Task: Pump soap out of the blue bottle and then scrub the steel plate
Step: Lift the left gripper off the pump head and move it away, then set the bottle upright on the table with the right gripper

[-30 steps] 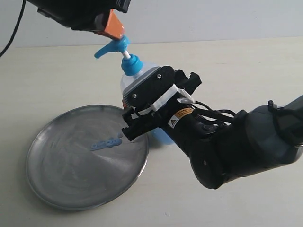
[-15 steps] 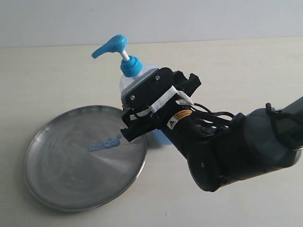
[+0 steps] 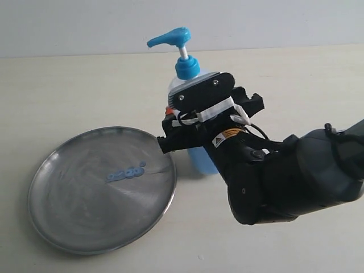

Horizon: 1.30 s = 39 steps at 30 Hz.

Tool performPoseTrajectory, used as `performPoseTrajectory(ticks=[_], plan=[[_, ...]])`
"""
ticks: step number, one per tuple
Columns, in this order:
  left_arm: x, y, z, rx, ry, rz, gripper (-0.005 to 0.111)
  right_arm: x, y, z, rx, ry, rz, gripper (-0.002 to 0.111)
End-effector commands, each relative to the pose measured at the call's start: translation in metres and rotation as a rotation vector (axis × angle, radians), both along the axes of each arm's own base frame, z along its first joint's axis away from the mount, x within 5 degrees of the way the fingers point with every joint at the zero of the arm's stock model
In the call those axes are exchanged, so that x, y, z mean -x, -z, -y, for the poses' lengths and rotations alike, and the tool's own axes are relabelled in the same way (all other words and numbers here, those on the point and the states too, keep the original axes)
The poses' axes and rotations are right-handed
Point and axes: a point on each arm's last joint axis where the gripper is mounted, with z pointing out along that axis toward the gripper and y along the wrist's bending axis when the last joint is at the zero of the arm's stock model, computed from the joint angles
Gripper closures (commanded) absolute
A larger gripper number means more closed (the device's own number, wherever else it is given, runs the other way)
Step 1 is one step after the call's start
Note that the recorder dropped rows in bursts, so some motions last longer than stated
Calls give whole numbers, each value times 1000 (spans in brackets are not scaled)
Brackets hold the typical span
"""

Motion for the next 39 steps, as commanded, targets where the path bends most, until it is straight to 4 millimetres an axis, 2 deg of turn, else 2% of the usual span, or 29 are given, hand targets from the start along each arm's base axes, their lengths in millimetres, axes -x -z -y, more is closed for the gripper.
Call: performPoseTrajectory(ticks=[1,10,18,24,27,29,31,34,39], plan=[[1,18,1,-14,1,-21,107,-2,-25,4,-66,48,106,108],[4,62,-4,-106,4,-97,107,0,-44,8,-152,77,122,108],[6,93,-5,-115,6,-107,107,0,-47,9,-220,93,113,108],[5,101,-5,-104,10,-74,107,-5,-46,16,-312,78,107,108],[4,103,-4,-89,10,-51,107,-7,-38,30,-283,57,107,108],[4,107,-4,-77,11,-32,107,-10,-35,42,-320,100,100,108],[4,111,-4,-65,12,-13,107,-12,-34,47,-329,62,106,108],[4,113,-3,-56,10,-4,107,-14,-32,43,-305,-19,129,108],[0,117,-1,-53,8,-4,107,-17,-12,41,-301,-13,146,108]])
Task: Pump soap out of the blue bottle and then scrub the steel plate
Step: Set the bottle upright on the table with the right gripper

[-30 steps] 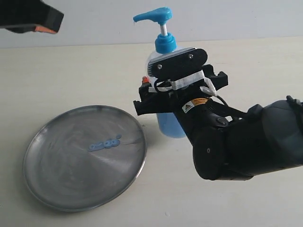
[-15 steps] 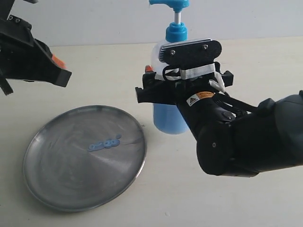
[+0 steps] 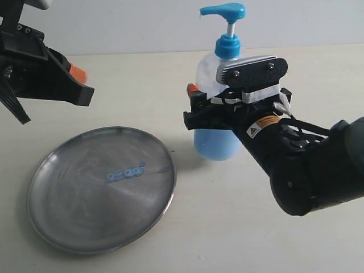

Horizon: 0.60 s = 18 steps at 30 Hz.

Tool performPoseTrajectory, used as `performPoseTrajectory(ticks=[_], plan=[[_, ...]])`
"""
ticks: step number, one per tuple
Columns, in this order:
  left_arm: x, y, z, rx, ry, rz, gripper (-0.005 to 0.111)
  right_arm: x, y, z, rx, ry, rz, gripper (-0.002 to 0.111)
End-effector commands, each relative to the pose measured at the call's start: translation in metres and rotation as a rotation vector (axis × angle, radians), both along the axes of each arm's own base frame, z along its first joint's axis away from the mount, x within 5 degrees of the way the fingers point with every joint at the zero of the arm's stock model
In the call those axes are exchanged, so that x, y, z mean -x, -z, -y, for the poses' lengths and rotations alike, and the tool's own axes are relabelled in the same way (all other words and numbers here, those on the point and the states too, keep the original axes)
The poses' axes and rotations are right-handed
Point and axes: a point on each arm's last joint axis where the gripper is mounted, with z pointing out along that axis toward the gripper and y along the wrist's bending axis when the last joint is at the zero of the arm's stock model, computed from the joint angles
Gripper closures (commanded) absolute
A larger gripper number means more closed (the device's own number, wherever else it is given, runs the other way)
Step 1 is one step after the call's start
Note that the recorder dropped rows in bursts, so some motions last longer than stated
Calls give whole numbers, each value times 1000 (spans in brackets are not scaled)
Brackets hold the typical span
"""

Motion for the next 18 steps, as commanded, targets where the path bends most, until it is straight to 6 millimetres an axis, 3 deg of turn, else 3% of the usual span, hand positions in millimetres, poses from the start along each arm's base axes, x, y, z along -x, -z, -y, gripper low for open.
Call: performPoseTrajectory(ticks=[1,11,16,18], plan=[[-4,4,4,9,3,12,107,-4,1,-1,-51,1,114,108],[-6,6,5,32,-15,8,107,-5,17,0,-85,28,52,106],[-7,8,6,27,-16,-2,107,-5,20,0,-79,29,44,89],[-7,8,6,27,-16,-2,107,-5,20,0,-79,29,44,76]])
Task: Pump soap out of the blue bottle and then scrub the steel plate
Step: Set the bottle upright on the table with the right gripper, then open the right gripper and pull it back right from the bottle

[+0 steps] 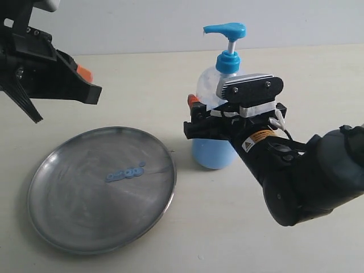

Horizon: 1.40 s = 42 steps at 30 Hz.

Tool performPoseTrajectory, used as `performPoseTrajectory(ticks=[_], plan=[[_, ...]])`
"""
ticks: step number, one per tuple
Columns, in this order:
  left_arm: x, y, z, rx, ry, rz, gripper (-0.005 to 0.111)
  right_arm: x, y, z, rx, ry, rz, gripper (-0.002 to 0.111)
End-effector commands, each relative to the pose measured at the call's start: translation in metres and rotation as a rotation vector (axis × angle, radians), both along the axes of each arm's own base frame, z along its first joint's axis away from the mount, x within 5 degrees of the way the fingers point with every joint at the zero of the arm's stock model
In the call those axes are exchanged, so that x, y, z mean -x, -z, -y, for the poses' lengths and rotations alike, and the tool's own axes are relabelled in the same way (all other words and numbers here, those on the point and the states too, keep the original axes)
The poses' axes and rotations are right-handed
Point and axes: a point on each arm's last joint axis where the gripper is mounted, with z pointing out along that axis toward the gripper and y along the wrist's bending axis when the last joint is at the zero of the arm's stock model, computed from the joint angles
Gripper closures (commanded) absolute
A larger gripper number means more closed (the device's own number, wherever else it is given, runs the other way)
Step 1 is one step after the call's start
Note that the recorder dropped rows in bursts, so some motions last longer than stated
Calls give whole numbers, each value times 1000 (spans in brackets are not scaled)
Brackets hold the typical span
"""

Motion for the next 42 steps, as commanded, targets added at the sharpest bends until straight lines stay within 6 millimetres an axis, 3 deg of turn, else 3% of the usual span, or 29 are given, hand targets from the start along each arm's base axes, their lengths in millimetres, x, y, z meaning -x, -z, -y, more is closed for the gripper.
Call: performPoseTrajectory(ticks=[1,2,4,7,9,13,16,22,28,37,42], plan=[[0,1,2,10,0,5,107,-3,-8,0,-36,6,58,68],[0,1,2,13,-1,6,107,-2,-8,0,-34,4,58,50],[0,1,2,17,-2,4,107,-2,-8,0,-32,1,59,34],[0,1,2,17,-2,6,107,-2,-8,0,-28,0,61,18],[0,1,2,17,-2,6,107,-2,-10,0,-32,0,65,15],[0,1,2,17,-2,6,107,-2,-23,0,-58,0,98,15],[0,1,2,17,-2,6,107,0,-45,1,-38,-10,148,15],[0,1,2,16,-2,4,107,8,-75,4,22,-53,109,15],[0,1,2,15,-2,2,107,15,-90,13,-17,-16,-12,15],[0,1,2,15,-2,2,107,38,-107,15,-26,-151,-211,19],[0,1,2,22,-7,-2,107,56,-114,17,59,-270,-298,24]])
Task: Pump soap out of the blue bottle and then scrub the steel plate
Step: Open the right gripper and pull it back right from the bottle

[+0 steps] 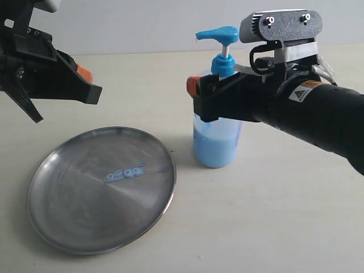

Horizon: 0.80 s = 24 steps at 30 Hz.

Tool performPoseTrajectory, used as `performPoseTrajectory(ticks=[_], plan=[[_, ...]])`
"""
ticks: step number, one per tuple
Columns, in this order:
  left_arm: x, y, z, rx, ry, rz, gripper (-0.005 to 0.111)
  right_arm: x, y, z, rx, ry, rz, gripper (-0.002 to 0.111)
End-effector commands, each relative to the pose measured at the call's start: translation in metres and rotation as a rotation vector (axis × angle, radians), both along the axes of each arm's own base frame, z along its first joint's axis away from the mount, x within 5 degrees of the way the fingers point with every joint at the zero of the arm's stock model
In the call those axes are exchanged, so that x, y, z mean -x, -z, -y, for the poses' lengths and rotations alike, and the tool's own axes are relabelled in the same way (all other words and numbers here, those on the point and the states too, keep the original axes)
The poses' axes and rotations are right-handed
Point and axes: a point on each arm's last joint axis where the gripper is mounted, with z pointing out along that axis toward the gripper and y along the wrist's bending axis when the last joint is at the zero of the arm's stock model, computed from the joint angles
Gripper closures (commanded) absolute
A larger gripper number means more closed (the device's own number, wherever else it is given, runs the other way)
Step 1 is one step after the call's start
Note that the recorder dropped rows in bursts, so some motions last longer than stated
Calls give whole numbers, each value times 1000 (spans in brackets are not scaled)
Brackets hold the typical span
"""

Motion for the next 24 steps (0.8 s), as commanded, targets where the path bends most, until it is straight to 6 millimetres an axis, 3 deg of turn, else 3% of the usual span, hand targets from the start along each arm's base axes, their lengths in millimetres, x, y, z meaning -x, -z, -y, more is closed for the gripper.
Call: performPoseTrajectory(ticks=[1,4,11,16,24], plan=[[1,1,2,25,-7,-8,107,15,-7,2,79,-124,-65,25],[1,1,2,30,-10,-13,107,26,-13,5,110,-197,-93,33],[2,3,1,9,-3,-31,107,52,-30,14,147,-337,-132,63],[5,11,0,5,-3,-37,107,69,-28,23,267,-439,-203,82],[8,21,-2,-21,23,-24,107,70,-17,53,539,-280,-330,104]])
